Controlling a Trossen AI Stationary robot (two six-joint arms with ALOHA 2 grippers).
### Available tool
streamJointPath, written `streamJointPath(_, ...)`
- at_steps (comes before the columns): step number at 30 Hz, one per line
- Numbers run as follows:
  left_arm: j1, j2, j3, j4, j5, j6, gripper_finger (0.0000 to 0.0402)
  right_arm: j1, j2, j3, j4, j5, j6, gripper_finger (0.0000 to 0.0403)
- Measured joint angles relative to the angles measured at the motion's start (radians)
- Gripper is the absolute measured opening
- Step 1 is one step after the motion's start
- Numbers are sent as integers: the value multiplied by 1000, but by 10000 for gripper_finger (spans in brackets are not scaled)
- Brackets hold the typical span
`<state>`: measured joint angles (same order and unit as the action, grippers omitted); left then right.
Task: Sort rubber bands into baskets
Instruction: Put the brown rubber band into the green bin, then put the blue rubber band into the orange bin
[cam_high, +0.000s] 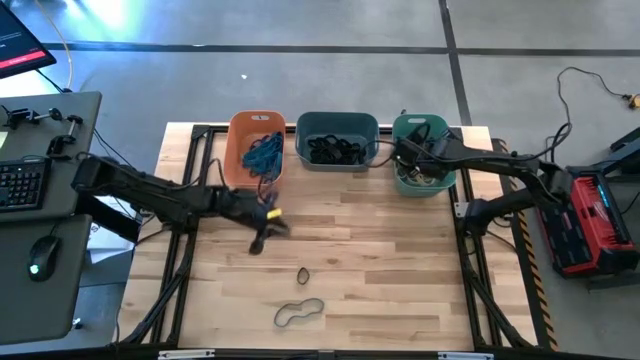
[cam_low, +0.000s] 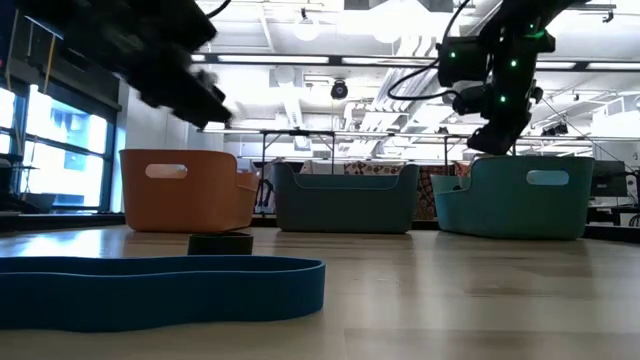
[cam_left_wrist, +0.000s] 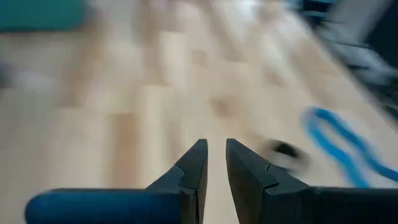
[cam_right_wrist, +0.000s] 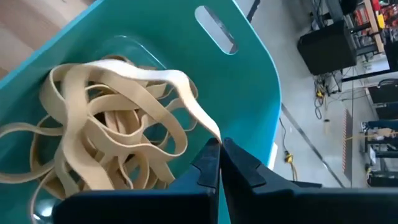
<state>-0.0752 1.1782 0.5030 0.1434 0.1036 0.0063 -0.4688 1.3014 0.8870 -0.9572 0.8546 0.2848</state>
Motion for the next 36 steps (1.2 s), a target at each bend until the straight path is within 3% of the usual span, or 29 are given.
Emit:
streamJointPath(3,-80,0,0,-51,67,-59,48,-10,0,-2,13,-1,-6,0)
streamJointPath(7,-206,0,0,-128,72,-147,48,-9,0,-2,24,3,-24,0)
streamJointPath(18,-520,28,1,-140,-219,-491,48,-9,0,-2,55,6,-34,1)
streamJointPath(29,-604,318,189,-178,-321,-656,50,-9,0,-2,57,-4,-27,82)
streamJointPath(36,-623,475,330,-227,-297,-711,84,-9,0,-2,55,-76,6,133)
